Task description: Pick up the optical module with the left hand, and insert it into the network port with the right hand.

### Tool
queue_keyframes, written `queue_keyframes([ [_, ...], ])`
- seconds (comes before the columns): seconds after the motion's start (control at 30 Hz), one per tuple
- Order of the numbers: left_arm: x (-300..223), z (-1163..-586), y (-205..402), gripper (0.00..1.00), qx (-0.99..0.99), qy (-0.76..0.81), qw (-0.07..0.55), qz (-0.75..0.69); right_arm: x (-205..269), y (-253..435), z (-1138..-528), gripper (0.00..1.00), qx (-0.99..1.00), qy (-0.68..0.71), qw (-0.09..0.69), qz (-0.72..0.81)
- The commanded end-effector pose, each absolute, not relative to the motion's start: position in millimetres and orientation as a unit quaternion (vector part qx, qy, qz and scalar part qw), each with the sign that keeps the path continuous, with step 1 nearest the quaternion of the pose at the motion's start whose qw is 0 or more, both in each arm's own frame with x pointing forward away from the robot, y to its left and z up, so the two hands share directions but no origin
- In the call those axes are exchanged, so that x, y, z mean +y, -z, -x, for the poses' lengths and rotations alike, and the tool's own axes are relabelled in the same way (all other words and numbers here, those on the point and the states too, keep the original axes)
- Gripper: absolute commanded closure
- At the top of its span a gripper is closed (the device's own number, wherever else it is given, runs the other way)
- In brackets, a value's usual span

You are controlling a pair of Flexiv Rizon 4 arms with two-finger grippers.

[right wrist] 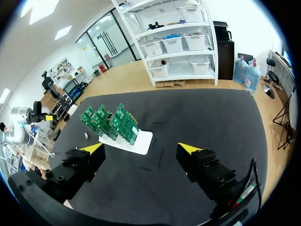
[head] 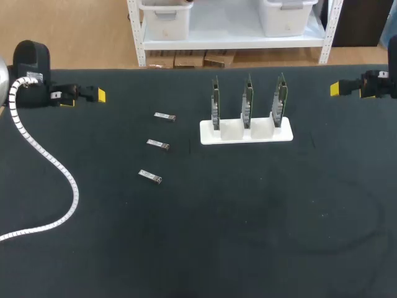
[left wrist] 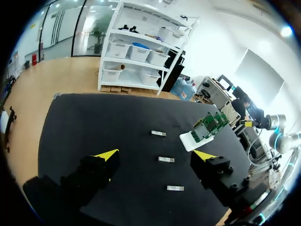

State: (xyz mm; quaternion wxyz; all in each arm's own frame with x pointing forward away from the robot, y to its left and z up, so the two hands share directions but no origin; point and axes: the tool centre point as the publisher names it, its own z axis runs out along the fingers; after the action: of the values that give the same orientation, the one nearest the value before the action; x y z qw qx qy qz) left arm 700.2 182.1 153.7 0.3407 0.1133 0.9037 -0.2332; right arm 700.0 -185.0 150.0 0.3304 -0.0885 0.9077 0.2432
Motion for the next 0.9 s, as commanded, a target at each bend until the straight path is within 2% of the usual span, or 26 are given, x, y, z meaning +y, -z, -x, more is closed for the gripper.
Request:
queue_keyframes([
  [0.03, 179.0, -698.7, -157.6, 0.0, 0.9, 0.237, 0.339, -0.133, -185.1, -150.0, -700.0, 0.0, 0.908, -0.243, 0.33, 0.088],
  [0.57, 143.7, -689.7, -182.9, 0.0, 0.882, 0.229, 0.214, -0.352, -185.1, -150.0, -700.0, 0.0, 0.908, -0.243, 0.33, 0.088],
  [0.9, 117.8, -682.1, -179.2, 0.0, 0.853, 0.208, 0.172, -0.447, -185.1, -150.0, -700.0, 0.0, 0.908, -0.243, 0.33, 0.088],
])
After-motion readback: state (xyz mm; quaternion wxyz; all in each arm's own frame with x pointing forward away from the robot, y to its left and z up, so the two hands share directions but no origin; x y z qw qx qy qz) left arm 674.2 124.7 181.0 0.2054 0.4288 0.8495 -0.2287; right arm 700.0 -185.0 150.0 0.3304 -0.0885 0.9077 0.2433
